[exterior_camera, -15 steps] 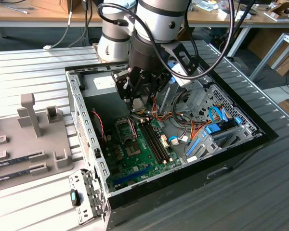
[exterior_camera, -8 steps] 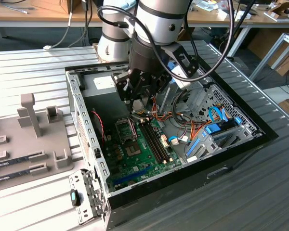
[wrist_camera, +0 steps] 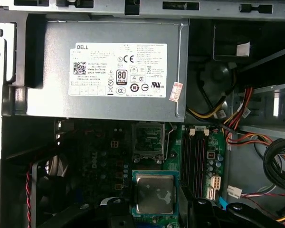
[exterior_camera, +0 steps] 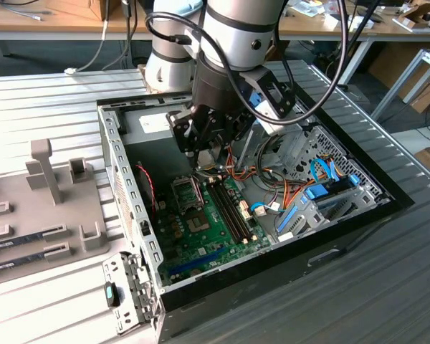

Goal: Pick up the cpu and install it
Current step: 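Pick up the cpu and move it towards the insertion slot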

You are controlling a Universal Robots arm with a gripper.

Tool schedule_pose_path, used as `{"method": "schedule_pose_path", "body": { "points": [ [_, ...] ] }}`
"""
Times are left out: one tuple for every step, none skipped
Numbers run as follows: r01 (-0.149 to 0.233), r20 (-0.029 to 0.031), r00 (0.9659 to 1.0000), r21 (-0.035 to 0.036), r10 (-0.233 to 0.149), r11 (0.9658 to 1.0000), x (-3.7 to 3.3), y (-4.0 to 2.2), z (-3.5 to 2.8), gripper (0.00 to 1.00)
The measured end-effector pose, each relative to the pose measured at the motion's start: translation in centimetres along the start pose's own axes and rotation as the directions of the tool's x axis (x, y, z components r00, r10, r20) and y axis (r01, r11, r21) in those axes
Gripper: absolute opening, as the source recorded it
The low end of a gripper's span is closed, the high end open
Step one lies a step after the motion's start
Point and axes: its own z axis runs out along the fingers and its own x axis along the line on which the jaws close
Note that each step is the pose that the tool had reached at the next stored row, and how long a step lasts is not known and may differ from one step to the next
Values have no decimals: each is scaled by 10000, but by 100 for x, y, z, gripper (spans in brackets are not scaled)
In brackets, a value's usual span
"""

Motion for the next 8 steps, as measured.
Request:
{"method": "schedule_pose_path", "body": {
  "points": [
    [0,0,10000,0,0,10000,0,-2,3,47],
    [-1,0,10000,0,1,10000,0,-7,12,47],
    [0,0,10000,0,0,10000,0,-11,19,47],
    [-1,0,10000,0,1,10000,0,-14,25,47],
    [0,0,10000,0,0,10000,0,-17,30,47],
    [0,0,10000,0,0,10000,0,-22,38,47],
    [0,0,10000,0,0,10000,0,-25,44,47],
    [0,0,10000,0,0,10000,0,-28,49,47]
  ]
}}
